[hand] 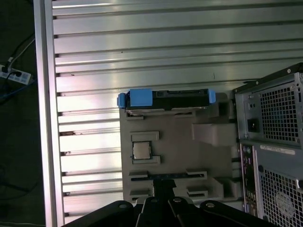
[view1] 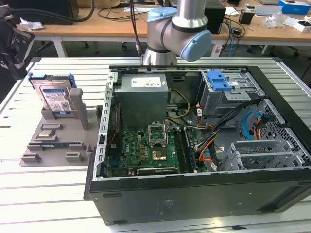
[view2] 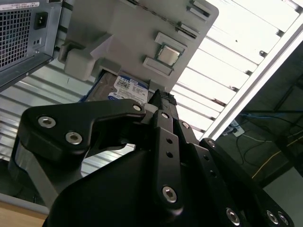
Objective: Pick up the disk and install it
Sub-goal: 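Reach for the disk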
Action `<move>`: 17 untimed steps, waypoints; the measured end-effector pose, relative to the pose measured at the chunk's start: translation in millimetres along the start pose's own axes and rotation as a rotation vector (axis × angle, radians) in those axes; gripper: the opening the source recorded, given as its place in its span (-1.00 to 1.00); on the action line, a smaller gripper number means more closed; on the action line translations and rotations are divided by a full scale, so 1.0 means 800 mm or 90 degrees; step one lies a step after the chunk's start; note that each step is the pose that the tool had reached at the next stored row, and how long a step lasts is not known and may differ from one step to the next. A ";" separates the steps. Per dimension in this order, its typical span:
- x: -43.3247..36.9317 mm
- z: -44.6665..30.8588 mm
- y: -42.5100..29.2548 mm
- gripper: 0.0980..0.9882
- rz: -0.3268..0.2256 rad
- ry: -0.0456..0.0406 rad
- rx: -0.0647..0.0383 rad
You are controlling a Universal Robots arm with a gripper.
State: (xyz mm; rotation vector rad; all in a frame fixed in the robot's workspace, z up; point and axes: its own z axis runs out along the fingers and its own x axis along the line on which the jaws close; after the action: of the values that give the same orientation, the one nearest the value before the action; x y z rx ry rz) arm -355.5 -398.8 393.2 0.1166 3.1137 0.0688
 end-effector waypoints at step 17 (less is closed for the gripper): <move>0.026 -0.0002 -0.0012 -0.98 0.000 0.0000 0.000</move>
State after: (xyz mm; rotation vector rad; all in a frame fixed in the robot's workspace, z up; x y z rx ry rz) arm -376.4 -398.2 392.9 0.1164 3.1137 0.0689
